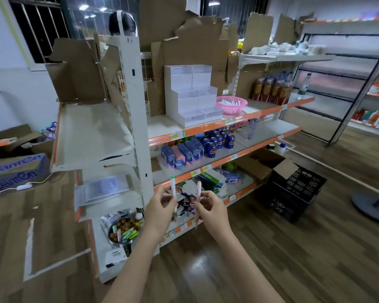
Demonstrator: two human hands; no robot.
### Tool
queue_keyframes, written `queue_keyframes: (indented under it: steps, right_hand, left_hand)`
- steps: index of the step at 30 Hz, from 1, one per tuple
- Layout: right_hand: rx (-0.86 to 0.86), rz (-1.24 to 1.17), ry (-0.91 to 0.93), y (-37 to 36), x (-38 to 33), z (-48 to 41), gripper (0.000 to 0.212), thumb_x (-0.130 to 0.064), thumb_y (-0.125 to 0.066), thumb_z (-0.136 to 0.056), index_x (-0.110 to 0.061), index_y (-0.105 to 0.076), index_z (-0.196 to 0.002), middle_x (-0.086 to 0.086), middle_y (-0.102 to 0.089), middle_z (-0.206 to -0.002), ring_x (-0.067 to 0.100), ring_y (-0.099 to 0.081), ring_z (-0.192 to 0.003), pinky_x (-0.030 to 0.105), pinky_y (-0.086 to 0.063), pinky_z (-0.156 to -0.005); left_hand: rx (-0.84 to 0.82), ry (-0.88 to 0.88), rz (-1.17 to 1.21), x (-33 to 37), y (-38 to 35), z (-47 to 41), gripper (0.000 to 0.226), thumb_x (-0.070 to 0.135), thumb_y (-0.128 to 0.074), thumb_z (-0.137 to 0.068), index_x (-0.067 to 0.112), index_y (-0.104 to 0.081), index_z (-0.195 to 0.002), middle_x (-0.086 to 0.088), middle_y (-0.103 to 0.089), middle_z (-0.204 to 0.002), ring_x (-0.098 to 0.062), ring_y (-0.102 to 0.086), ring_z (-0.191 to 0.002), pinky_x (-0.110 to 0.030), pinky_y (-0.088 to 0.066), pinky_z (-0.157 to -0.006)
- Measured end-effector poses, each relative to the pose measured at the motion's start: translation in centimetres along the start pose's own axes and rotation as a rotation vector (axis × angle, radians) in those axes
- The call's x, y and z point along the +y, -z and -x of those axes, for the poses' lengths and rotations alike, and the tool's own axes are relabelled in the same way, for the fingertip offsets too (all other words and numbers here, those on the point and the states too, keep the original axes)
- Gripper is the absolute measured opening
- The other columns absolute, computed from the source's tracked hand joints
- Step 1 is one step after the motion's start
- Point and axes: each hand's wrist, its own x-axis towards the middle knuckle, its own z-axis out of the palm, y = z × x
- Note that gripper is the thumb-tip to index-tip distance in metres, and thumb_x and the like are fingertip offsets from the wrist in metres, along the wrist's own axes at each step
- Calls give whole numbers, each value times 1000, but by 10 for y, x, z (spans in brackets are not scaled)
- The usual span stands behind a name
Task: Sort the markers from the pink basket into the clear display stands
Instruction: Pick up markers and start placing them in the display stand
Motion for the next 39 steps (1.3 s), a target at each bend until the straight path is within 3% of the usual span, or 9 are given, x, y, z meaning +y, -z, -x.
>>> queue_keyframes:
  steps: [8,11,13,18,22,24,31,36,39]
  right_hand:
    - [1,3,14,23,20,-121,15,-16,-62,-92,-23,-59,-104,-6,-64,-91,7,-65,-79,16,-54,-61]
    - [-10,6,39,27,23,-178,14,-15,-62,-91,-23,-60,-102,-6,-65,-90,9,-66,-80,25,-58,-66]
    - [-15,21,52,29,21,-217,13,-15,-63,-91,-23,-60,-100,-6,-65,-90,8,-66,-82,28,-59,-72]
    - [22,9,96,35,12,-301,12,-13,-64,-89,-21,-61,-98,-10,-64,-85,-7,-61,-76,7,-47,-65]
    - [4,1,82,38,14,-352,12,-17,-64,-89,-23,-61,-98,-5,-67,-87,8,-65,-81,30,-57,-74]
    - [-3,-21,87,40,15,-376,12,-17,-64,-88,-26,-61,-96,-4,-67,-85,12,-66,-79,39,-58,-74]
    - [-71,-118,104,48,23,-456,13,-14,-64,-88,-25,-62,-94,-5,-66,-85,14,-65,-82,40,-58,-78]
    - [-163,-126,148,57,26,-527,16,-12,-64,-89,-27,-59,-91,-2,-67,-85,11,-65,-78,29,-55,-70]
    - [-213,-130,140,62,29,-570,16,-12,-64,-89,-27,-58,-90,-1,-67,-85,16,-65,-79,39,-58,-75]
  left_hand:
    - [-8,5,36,1,-58,-110,22,16,-58,-93,27,-54,-112,0,-62,-100,-19,-63,-86,-38,-58,-75]
    - [2,-30,45,8,-76,-165,21,17,-59,-92,25,-56,-111,2,-62,-96,-18,-63,-86,-37,-57,-72]
    - [10,-55,47,17,-87,-201,19,17,-59,-92,26,-56,-108,2,-62,-95,-16,-62,-84,-25,-53,-65]
    - [-7,-90,66,37,-108,-282,18,13,-59,-92,23,-58,-107,-2,-63,-95,-17,-63,-83,-21,-51,-61]
    - [1,-111,56,46,-123,-328,18,10,-58,-92,21,-57,-105,1,-63,-90,-11,-62,-74,-14,-49,-58]
    - [-9,-111,66,49,-132,-347,17,11,-58,-92,19,-57,-107,0,-64,-93,-10,-63,-72,-22,-54,-61]
    - [58,-94,41,42,-160,-417,18,14,-60,-91,24,-59,-106,2,-66,-93,-15,-65,-87,-36,-56,-77]
    - [181,-84,25,42,-187,-472,19,12,-62,-90,23,-59,-106,1,-66,-91,-12,-64,-83,-17,-52,-68]
    - [238,-56,62,43,-207,-505,22,9,-61,-89,24,-60,-106,-2,-66,-91,-13,-65,-77,-34,-57,-73]
